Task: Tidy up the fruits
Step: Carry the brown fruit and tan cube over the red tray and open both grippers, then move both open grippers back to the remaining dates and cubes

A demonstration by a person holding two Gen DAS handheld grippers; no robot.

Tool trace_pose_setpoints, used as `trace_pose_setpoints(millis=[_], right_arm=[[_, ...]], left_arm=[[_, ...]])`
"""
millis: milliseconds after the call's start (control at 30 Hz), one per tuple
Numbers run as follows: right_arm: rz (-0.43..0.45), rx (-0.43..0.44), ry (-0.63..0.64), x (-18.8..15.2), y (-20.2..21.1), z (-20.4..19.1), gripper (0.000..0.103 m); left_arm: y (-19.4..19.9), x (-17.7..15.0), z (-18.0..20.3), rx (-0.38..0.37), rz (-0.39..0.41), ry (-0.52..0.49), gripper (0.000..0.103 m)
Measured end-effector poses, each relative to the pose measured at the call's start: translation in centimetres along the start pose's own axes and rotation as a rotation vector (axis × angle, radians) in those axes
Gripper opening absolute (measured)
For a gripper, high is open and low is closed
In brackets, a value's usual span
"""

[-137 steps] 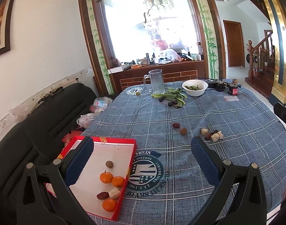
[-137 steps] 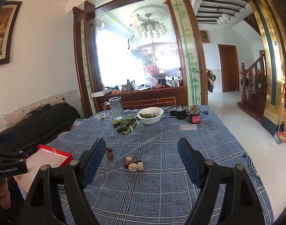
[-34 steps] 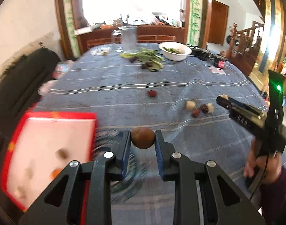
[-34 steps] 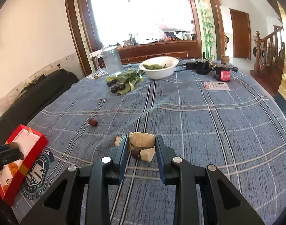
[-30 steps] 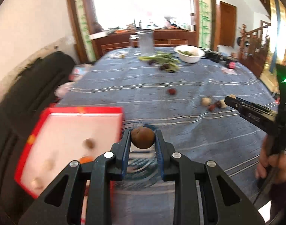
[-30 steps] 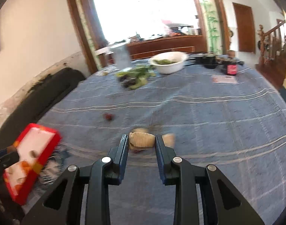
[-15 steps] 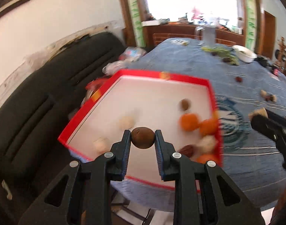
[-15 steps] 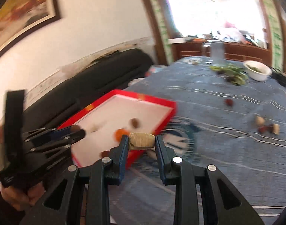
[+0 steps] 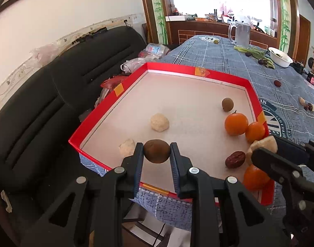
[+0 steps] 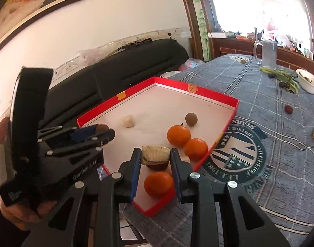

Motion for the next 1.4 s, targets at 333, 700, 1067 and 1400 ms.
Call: trace_pose_setpoints(millis=[333,700,1067,1400], right_arm=[[-0.027,-0.018,0.003,-0.1,-2.4,-0.5,0.028],[-0.02,0.01,0.0,-0.6,-1.7,-0.5,0.041],[0.115,-0.007,-0.034,0.4,2.7,2.4,0.047],[0.153,-0.131,-0.23,1.0,7.0,12.3,0.048]], left_arm=[[-0.8,0.1,0.0,0.024,-0.012,0.002,0.028],[-0.7,0.2,-0.2,0.073,0.003,-0.008,0.075],[0.6,1.2,2.0,0.057,0.026,-0.05,0.079],[3.1,2.7,7.2,-0.012,0.084,-0.16,0.081]])
Point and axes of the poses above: each gripper's, at about its wrist camera, not at the fingertips, and y roughly against the way its jaws point, z to its right, x to its top, the point moved 1 cm from there along -y, roughly the way its jaws point, and after that the axes turned 10 degrees about -y, right-handed, at the moved point
